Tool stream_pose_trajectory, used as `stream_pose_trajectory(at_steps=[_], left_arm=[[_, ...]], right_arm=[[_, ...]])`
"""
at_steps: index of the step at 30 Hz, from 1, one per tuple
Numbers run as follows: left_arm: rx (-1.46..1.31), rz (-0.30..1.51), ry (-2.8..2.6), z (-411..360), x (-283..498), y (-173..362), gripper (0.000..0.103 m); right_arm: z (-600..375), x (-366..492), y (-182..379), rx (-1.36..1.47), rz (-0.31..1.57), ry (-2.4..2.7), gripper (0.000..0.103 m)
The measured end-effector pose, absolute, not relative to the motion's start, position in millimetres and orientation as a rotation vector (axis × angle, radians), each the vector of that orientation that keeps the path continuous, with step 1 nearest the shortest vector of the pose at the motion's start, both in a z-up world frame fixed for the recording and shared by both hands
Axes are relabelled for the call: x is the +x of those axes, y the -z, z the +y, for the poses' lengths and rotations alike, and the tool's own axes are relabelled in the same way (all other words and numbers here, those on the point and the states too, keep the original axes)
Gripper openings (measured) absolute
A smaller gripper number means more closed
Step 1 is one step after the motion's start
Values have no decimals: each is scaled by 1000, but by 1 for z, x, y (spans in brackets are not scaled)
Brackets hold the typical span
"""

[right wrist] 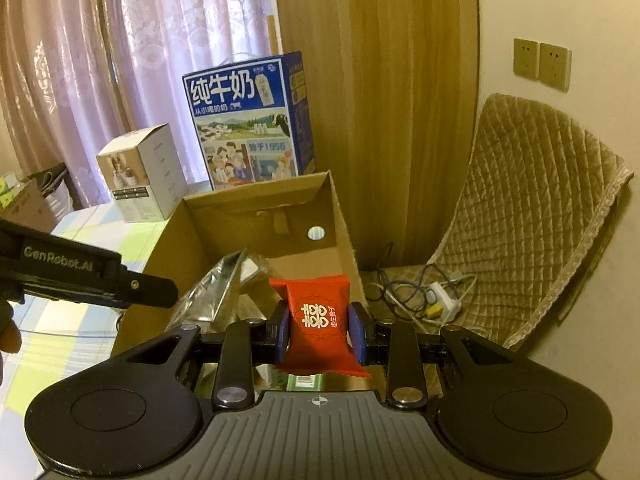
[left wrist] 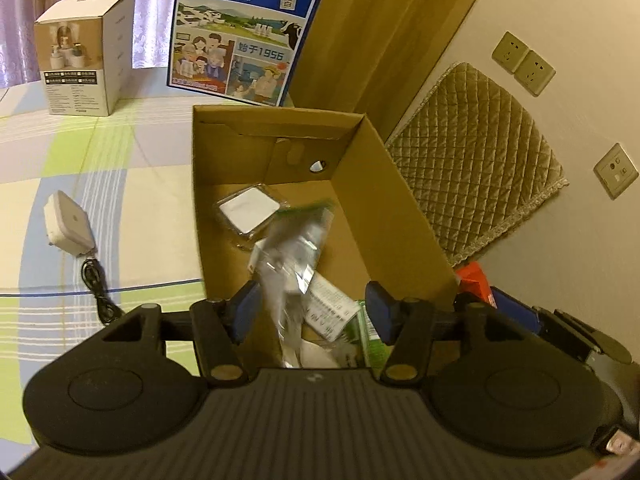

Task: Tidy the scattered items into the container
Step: 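Open the left tool to drop the foil bag while the right tool releases the red packet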

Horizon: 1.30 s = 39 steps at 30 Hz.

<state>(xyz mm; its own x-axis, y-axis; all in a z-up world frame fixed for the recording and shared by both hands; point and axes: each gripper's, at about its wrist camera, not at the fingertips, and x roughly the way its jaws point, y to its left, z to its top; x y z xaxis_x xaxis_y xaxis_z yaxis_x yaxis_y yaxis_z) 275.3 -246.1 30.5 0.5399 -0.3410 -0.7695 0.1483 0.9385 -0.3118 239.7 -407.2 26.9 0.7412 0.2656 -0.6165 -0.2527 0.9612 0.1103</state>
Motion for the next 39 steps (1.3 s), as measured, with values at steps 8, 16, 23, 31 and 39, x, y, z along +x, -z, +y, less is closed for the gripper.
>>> stream_pose_trajectory(at_steps=[8,16,23,31,39], left_arm=[[-193,948,292,-235,261,-31,52],[-181,938,298,-226,252,-34,53],[-193,929,296,-219,250,-37,53],[-198,921,297,-212,250,-40,54],[-206,916,276,-199,251,-41,56]], right_arm=[[-397,237,-29,17,680,-299,28],[-390,238,-29,15,685,-307,28],[-383,240,-31,11,685,-315,28],[-375,242,-35,9,676,-325,28],[-372,248,-36,22,665,-338,34]])
